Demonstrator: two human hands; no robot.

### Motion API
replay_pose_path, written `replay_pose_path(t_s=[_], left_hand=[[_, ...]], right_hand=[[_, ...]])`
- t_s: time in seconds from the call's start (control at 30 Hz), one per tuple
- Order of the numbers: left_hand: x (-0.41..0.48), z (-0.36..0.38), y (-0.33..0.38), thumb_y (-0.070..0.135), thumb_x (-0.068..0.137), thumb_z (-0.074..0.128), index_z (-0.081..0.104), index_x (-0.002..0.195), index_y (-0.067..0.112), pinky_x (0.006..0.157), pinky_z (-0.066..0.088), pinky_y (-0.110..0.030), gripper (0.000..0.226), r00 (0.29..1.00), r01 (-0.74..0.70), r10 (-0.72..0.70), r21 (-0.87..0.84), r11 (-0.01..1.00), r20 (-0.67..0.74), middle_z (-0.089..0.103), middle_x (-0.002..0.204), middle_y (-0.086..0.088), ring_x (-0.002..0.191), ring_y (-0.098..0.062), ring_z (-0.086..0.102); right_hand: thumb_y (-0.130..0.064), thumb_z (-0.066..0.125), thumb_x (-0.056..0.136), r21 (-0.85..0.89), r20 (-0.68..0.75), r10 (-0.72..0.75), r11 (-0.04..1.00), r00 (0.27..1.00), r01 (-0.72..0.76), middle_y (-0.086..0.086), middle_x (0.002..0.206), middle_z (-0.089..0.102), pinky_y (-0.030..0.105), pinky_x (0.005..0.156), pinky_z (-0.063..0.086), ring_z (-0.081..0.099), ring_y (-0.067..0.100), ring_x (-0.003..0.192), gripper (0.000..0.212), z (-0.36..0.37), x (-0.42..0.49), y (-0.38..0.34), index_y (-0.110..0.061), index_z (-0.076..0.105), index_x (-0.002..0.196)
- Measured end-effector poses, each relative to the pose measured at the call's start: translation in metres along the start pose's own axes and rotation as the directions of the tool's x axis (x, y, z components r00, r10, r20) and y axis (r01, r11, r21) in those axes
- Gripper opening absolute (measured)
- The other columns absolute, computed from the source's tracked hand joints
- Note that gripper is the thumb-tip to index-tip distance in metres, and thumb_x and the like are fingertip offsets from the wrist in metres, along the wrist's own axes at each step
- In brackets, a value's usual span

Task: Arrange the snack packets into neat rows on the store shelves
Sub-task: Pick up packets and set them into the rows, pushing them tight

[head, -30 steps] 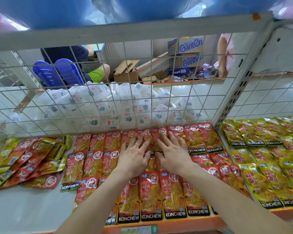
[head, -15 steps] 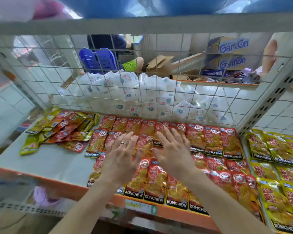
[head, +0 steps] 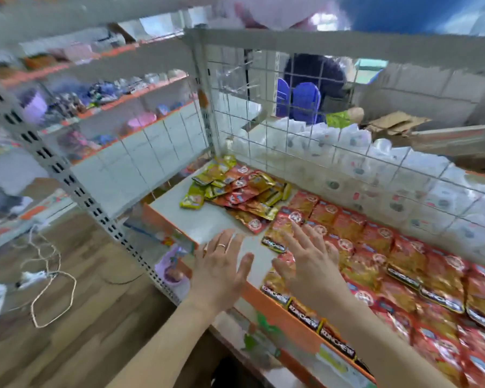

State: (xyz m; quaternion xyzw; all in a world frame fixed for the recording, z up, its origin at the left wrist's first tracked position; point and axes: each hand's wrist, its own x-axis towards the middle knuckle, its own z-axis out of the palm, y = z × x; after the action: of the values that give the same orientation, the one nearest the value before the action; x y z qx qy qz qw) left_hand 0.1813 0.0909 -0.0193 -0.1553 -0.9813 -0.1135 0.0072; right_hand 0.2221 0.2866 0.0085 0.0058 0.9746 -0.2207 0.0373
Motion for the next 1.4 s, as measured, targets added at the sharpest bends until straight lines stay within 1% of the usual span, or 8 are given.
replay_pose_path(t_s=[0.17,0.43,0.6,0.77,1.0,1.17,1.27,1.4], left_hand=[[0.035,0.0,-0.056,0.063,0.087,0.0,0.033,0.153,0.027,0.119,0.019,-0.046,0.083,1.0,-0.01,0.01,-0.013,1.0,0.026,0.027,0.163,0.004,0.15,-0.017,0.019],[0.111,0.006,-0.138,0.05,0.1,0.04,0.036,0.15,0.022,0.118,0.019,-0.047,0.058,0.999,0.054,-0.054,0.016,0.998,0.007,0.031,0.161,-0.001,0.147,-0.021,0.027],[0.157,0.005,-0.165,0.059,0.096,0.044,0.044,0.142,0.019,0.117,0.021,-0.049,0.061,0.995,0.099,-0.099,-0.01,0.995,-0.01,0.035,0.157,-0.009,0.144,-0.028,0.031],[0.179,0.01,-0.173,0.064,0.093,0.048,0.042,0.143,0.018,0.114,0.025,-0.046,0.068,0.999,0.03,-0.03,-0.008,1.0,0.027,0.037,0.155,-0.009,0.14,-0.03,0.033],[0.171,-0.003,-0.173,0.036,0.091,0.05,0.05,0.12,0.018,0.088,0.045,-0.038,0.034,0.988,-0.153,0.152,0.071,0.986,0.023,0.06,0.118,-0.005,0.109,-0.028,0.053],[0.161,-0.006,-0.185,0.019,0.081,0.055,0.052,0.119,0.017,0.072,0.051,-0.038,0.038,0.931,-0.364,0.362,0.207,0.908,0.049,0.065,0.1,-0.007,0.091,-0.03,0.063],[0.161,0.0,-0.192,0.018,0.068,0.073,0.062,0.105,0.014,0.055,0.049,-0.037,0.039,0.918,-0.385,0.396,0.22,0.896,-0.01,0.068,0.076,-0.008,0.066,-0.031,0.065],[0.156,-0.003,-0.193,0.003,0.059,0.073,0.067,0.098,0.014,0.055,0.046,-0.035,0.041,0.909,-0.383,0.404,0.184,0.905,-0.097,0.067,0.072,-0.006,0.06,-0.031,0.062]], right_hand=[[-0.054,0.039,0.101,-0.063,0.047,0.042,0.997,0.998,-0.039,-0.009,0.166,0.011,0.05,0.122,0.005,-0.001,0.016,0.153,0.061,0.025,0.045,-0.04,-0.034,0.02,0.156],[-0.049,0.041,0.101,-0.12,0.035,0.148,0.982,0.988,-0.143,-0.005,0.165,0.017,0.051,0.12,0.016,0.012,0.022,0.151,0.058,0.062,0.121,-0.079,-0.029,0.027,0.154],[-0.046,0.042,0.1,-0.154,0.0,0.286,0.947,0.958,-0.282,0.003,0.164,0.017,0.052,0.115,0.021,0.011,0.029,0.15,0.057,0.075,0.149,-0.087,-0.028,0.028,0.152],[-0.044,0.043,0.1,-0.178,-0.027,0.353,0.919,0.935,-0.352,0.004,0.165,0.017,0.052,0.115,0.022,0.013,0.033,0.149,0.06,0.08,0.163,-0.095,-0.025,0.025,0.154],[-0.042,0.048,0.099,-0.241,-0.088,0.352,0.9,0.932,-0.363,-0.001,0.155,0.034,0.046,0.109,0.03,0.031,0.029,0.139,0.054,0.075,0.162,-0.1,-0.031,0.035,0.15],[-0.04,0.056,0.096,-0.256,-0.145,0.303,0.908,0.942,-0.331,0.0,0.146,0.048,0.042,0.105,0.033,0.042,0.029,0.128,0.057,0.077,0.157,-0.099,-0.018,0.043,0.147],[-0.04,0.057,0.094,-0.279,-0.133,0.276,0.911,0.952,-0.303,0.003,0.137,0.051,0.04,0.104,0.034,0.045,0.027,0.124,0.054,0.075,0.158,-0.096,-0.018,0.048,0.143],[-0.026,0.061,0.09,-0.286,-0.126,0.199,0.931,0.972,-0.227,0.009,0.116,0.059,0.042,0.092,0.046,0.054,0.03,0.108,0.042,0.082,0.152,-0.096,-0.013,0.059,0.13]])
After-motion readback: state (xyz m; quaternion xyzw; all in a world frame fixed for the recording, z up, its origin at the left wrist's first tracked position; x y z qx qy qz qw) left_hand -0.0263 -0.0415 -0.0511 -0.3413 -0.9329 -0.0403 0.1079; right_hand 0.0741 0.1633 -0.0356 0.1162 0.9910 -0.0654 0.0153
